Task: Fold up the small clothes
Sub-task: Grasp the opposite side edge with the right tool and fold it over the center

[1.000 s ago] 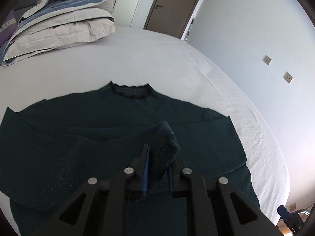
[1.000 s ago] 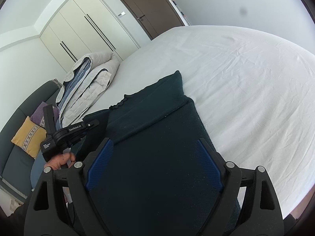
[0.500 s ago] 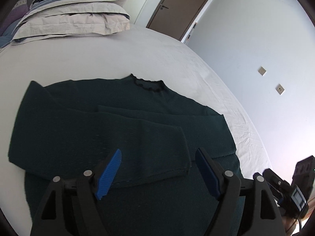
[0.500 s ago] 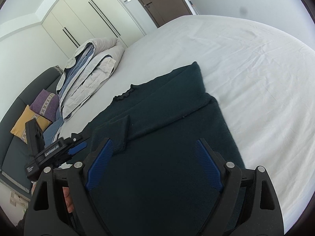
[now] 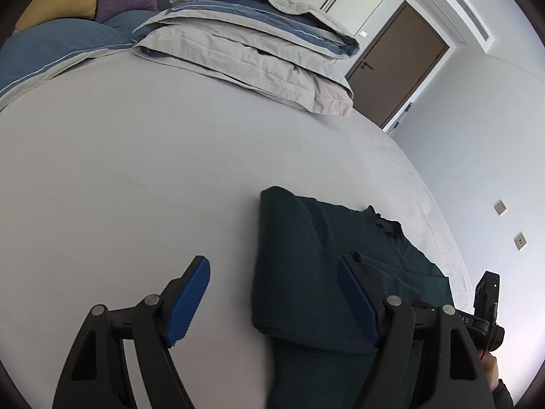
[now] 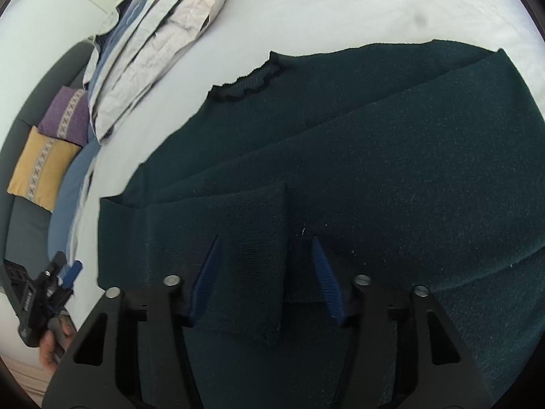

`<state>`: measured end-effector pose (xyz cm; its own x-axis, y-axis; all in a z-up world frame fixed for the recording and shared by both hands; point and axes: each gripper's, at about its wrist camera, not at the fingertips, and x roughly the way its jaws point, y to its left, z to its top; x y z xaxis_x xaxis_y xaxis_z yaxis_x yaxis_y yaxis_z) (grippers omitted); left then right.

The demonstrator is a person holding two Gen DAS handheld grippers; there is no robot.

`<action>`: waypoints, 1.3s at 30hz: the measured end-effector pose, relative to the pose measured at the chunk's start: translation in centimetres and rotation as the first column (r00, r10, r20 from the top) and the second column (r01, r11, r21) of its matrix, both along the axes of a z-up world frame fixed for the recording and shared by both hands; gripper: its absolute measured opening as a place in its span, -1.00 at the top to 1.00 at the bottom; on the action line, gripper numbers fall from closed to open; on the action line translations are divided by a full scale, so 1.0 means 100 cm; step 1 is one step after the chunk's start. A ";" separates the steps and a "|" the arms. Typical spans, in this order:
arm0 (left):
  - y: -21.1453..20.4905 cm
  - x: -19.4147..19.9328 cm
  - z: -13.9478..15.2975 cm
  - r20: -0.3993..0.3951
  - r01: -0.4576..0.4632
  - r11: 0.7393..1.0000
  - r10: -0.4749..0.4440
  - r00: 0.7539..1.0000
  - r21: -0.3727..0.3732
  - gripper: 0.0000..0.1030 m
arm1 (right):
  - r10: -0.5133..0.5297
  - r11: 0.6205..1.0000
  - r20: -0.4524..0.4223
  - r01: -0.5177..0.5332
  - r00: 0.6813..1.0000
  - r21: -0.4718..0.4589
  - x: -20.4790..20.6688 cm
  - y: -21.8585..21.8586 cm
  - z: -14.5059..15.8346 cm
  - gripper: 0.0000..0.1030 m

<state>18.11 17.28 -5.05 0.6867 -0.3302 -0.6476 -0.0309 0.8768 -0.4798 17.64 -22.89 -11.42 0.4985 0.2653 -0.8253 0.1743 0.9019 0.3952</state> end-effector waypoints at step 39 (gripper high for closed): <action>-0.068 0.129 -0.050 -0.144 0.174 0.965 -0.148 0.978 0.193 0.77 | 0.036 0.985 0.083 -0.021 0.996 -0.170 0.017 -0.056 0.008 0.87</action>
